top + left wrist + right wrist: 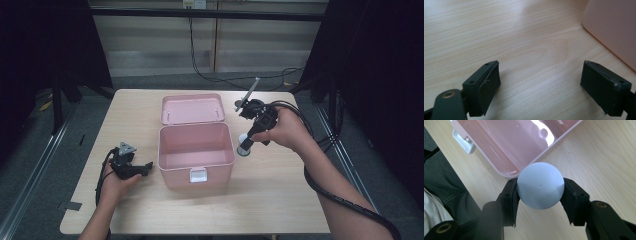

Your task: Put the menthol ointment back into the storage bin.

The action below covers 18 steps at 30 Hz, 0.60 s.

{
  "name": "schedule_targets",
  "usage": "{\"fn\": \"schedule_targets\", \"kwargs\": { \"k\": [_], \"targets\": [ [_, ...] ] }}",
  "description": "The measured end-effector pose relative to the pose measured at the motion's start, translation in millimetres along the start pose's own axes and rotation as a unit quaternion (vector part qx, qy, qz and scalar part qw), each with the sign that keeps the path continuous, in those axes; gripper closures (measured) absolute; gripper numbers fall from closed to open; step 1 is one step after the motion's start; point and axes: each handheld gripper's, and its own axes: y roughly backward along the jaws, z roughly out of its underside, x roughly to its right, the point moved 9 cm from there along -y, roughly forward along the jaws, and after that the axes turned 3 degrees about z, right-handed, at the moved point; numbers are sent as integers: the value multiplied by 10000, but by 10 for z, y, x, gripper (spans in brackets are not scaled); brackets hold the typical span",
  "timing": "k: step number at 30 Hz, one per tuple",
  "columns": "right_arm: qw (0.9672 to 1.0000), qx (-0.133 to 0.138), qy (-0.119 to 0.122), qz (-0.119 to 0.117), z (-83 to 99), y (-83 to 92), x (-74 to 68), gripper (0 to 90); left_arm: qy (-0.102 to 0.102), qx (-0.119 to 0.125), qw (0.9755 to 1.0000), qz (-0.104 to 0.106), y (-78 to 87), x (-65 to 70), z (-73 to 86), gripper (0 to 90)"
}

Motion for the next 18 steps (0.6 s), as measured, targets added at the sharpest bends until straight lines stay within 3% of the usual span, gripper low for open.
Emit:
{"fn": "schedule_targets", "kwargs": {
  "k": [18],
  "targets": [
    [9995,144,-288,20,-349,90,-7,508,-1,-3,10000,1,0,0,0,154]
  ]
}}
